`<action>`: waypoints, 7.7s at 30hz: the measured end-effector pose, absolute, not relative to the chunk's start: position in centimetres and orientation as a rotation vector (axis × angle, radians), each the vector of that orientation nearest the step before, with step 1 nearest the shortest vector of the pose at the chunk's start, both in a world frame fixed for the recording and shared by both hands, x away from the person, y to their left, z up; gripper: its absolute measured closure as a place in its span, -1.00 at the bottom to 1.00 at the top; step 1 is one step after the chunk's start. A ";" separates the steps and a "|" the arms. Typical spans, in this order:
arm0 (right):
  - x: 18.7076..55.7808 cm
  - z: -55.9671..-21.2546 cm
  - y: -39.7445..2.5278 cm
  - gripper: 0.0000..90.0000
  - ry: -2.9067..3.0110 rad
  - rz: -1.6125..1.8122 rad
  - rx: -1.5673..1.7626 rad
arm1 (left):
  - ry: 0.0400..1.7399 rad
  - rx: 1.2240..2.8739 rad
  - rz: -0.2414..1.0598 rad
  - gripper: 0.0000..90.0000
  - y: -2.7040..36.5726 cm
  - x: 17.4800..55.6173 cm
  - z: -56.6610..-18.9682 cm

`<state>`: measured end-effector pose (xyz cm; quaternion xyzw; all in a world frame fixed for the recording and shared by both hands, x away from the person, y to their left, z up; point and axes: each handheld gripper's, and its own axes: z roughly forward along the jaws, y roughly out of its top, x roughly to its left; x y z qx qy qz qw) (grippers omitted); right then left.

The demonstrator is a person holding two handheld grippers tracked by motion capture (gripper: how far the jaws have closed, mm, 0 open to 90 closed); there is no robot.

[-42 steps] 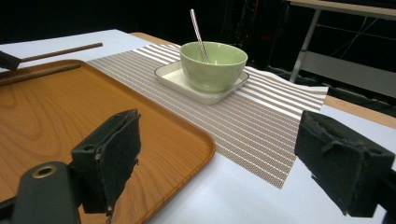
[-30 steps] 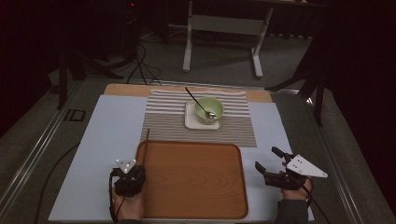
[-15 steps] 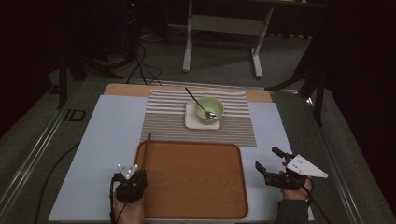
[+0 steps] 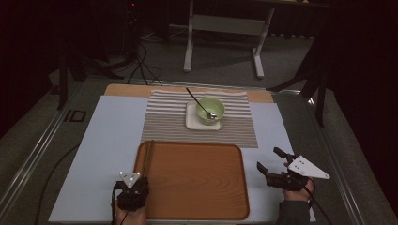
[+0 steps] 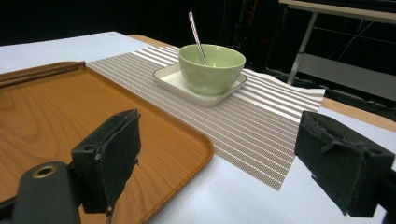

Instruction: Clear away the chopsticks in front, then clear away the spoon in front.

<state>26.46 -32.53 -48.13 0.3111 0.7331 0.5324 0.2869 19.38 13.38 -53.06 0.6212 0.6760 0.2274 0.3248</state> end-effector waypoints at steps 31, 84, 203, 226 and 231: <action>26.5 -48.2 -32.4 -0.69 1.964 1.419 0.829 | 1.762 1.671 0.633 0.79 12.5 19.3 -53.2; 26.6 -48.2 -32.6 -0.69 1.962 1.418 0.834 | 1.544 1.625 0.652 0.34 13.8 22.4 -48.3; 26.7 -48.2 -32.8 -0.69 1.962 1.423 0.837 | 1.294 1.709 0.637 0.13 9.2 40.3 -43.6; 26.8 -48.3 -33.0 -0.69 1.953 1.433 0.843 | 1.268 1.744 0.621 0.11 7.0 44.0 -44.8; 26.8 -48.2 -33.0 -0.69 1.951 1.436 0.846 | 1.287 1.740 0.604 0.10 6.7 44.8 -45.0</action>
